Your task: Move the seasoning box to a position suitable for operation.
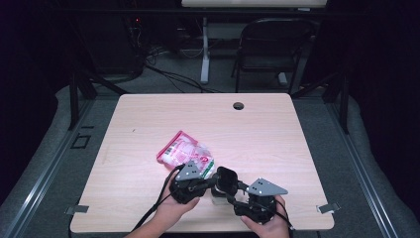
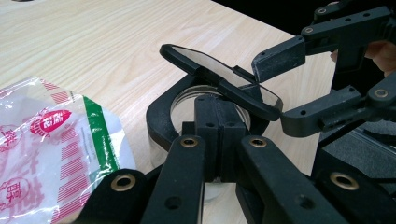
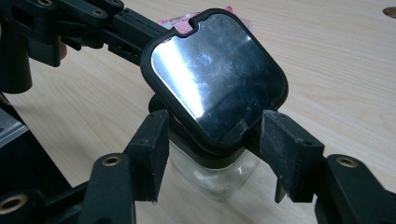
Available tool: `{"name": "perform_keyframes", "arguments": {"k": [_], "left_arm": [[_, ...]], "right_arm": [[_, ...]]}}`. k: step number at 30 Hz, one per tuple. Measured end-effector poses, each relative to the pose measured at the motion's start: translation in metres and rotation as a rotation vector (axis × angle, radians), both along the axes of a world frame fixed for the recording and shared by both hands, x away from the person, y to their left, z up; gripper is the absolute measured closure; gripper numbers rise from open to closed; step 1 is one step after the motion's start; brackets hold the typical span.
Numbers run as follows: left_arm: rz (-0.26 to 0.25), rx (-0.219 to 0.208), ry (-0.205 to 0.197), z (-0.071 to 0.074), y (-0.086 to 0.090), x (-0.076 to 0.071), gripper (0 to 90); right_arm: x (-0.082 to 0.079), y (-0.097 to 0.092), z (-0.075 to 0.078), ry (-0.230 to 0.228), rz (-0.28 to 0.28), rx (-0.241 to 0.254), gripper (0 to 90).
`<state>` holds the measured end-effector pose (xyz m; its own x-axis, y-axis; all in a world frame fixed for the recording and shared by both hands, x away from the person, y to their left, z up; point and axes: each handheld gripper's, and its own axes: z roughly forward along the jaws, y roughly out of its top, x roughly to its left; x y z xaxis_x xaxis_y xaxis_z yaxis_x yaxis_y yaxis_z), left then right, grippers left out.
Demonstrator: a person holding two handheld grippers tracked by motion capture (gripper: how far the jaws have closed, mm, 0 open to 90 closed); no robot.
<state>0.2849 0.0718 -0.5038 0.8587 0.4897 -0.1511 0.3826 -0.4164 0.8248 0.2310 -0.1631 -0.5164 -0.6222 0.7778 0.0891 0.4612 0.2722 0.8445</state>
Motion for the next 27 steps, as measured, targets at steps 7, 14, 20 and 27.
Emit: {"name": "perform_keyframes", "arguments": {"k": [7,14,20,27], "left_arm": [[-0.006,0.005,0.001,0.001,-0.003,0.0,90.0],[-0.012,0.002,-0.004,0.005,-0.004,0.0,90.0],[-0.013,-0.003,-0.01,0.007,-0.006,0.001,90.0],[-0.019,-0.005,-0.015,0.009,-0.008,0.001,89.8]], "right_arm": [[0.0,0.004,0.0,-0.009,-0.015,-0.017,39.9],[0.0,0.008,-0.001,-0.024,-0.03,-0.024,38.9],[0.001,0.012,-0.001,-0.039,-0.054,-0.035,38.7],[0.004,0.016,-0.002,-0.064,-0.091,-0.058,40.0]]}}
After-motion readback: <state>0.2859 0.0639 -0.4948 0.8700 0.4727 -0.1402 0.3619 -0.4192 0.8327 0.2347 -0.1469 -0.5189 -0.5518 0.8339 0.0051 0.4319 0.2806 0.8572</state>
